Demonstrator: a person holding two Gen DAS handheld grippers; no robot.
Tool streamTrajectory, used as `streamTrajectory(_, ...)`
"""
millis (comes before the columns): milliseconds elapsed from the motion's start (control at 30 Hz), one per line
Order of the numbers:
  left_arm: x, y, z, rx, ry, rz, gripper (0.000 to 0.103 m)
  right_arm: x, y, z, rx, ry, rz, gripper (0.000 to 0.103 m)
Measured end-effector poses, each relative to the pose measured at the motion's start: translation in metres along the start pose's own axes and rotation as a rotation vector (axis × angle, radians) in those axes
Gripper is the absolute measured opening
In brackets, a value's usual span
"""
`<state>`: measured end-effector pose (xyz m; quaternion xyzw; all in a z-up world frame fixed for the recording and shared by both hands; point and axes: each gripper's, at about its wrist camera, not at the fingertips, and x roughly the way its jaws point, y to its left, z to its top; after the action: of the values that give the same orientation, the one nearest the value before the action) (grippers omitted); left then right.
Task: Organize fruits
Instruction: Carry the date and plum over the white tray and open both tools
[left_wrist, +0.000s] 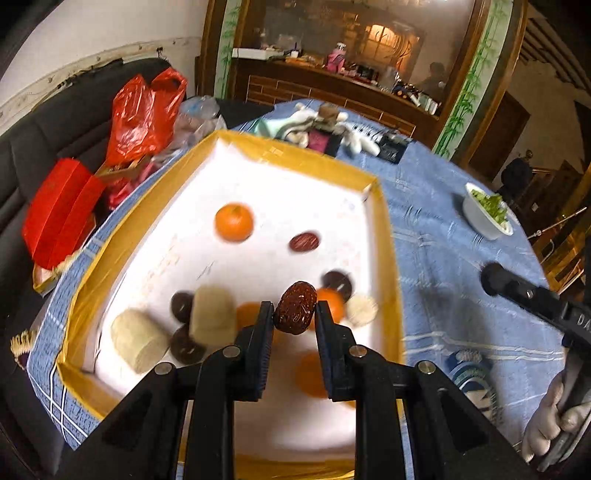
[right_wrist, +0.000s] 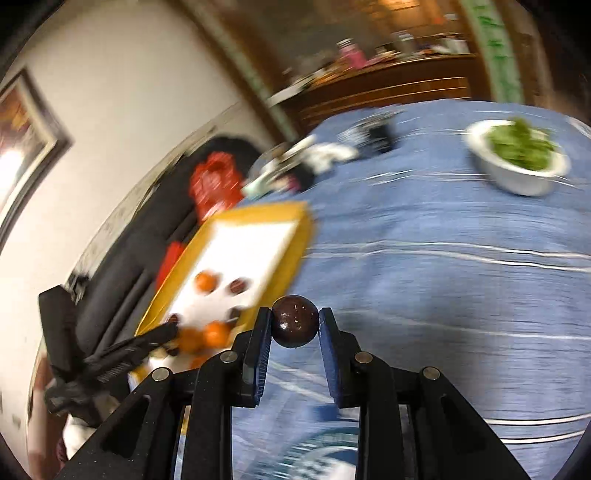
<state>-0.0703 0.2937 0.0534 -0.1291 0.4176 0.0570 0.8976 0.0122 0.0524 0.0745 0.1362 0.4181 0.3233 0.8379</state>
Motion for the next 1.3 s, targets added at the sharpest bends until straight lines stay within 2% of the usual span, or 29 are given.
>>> streamTrajectory(100, 0.004, 0.01, -0.004, -0.001, 0.016, -0.007, 0.022, 0.037, 0.037, 0.002, -0.057, 0.063, 0.01, 0.03)
streamTrajectory(200, 0.004, 0.02, -0.006, -0.015, 0.024, -0.038, 0.024, 0.07, 0.058, 0.002, -0.069, 0.119, 0.022, 0.03)
streamTrajectory(367, -0.011, 0.033, -0.006, -0.034, -0.011, -0.118, 0.046, 0.107, 0.078, 0.007, -0.088, 0.157, 0.006, 0.03)
streamTrajectory(433, -0.018, 0.036, -0.006, -0.033, -0.036, -0.101, 0.064, 0.119, 0.084, 0.009, -0.091, 0.175, -0.001, 0.03)
streamTrajectory(500, -0.026, 0.041, -0.006, -0.045, -0.064, -0.092, 0.066, 0.127, 0.088, 0.011, -0.09, 0.177, -0.015, 0.041)
streamTrajectory(533, -0.029, 0.045, -0.005, -0.054, -0.07, -0.095, 0.067, 0.128, 0.09, 0.012, -0.092, 0.172, -0.021, 0.052)
streamTrajectory(567, -0.031, 0.05, -0.005, -0.068, -0.075, -0.097, 0.067, 0.128, 0.092, 0.011, -0.093, 0.162, -0.023, 0.058)
streamTrajectory(767, -0.04, 0.061, -0.007, -0.111, -0.098, -0.093, 0.067, 0.092, 0.095, 0.011, -0.081, 0.085, -0.024, 0.059)
streamTrajectory(900, -0.048, 0.043, -0.009, -0.077, -0.118, -0.081, 0.071, 0.045, 0.085, -0.003, -0.067, 0.002, -0.051, 0.07)
streamTrajectory(1033, -0.058, 0.008, -0.014, -0.011, -0.153, -0.018, 0.086, -0.004, 0.064, -0.026, -0.057, -0.074, -0.12, 0.073)
streamTrajectory(1133, -0.062, -0.029, -0.023, 0.052, -0.166, -0.029, 0.093, -0.033, 0.042, -0.046, -0.024, -0.111, -0.183, 0.075)
streamTrajectory(1300, -0.057, -0.09, -0.044, 0.171, -0.134, -0.033, 0.094, -0.068, -0.002, -0.078, 0.107, -0.145, -0.269, 0.076)
